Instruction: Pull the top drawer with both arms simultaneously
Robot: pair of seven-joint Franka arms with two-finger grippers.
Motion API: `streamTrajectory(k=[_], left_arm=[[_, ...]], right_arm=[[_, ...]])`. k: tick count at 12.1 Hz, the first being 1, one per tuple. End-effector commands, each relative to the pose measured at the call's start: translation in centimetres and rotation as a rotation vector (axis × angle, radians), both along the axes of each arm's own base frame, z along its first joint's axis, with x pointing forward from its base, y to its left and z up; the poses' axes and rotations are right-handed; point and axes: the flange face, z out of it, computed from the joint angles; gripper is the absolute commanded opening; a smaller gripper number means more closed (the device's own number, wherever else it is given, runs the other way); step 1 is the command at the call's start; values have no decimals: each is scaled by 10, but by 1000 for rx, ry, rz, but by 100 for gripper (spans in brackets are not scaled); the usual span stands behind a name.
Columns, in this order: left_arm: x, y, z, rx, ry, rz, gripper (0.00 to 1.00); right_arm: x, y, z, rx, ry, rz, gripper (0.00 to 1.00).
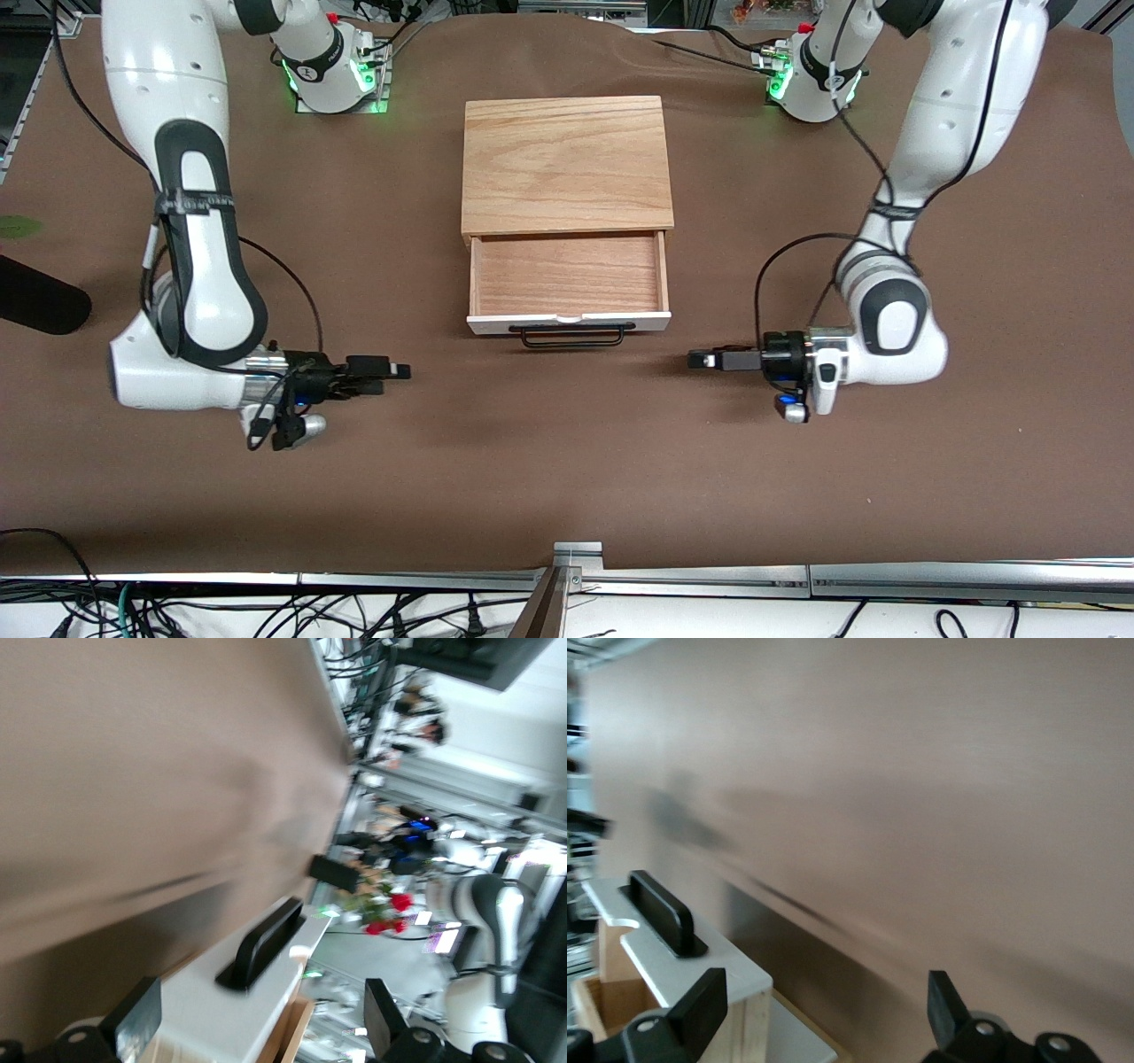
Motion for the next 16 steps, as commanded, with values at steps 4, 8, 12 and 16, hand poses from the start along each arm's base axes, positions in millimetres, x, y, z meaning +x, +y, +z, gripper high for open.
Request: streamTrajectory(k=[4, 8, 12, 16], left_arm=[[-55, 80, 157, 501, -112, -144, 100], [-96, 120, 227, 815, -197, -301, 100], [-98, 157, 288, 1078, -310, -420, 100], [-121, 172, 323, 1097, -333, -397, 100]], right_arm=[[-15, -30, 98, -462, 39, -162, 100], [-45, -54, 153, -663, 98, -95, 100], [-62, -79, 224, -725, 29, -103, 100], [-113, -181, 269, -700, 38, -252, 100]])
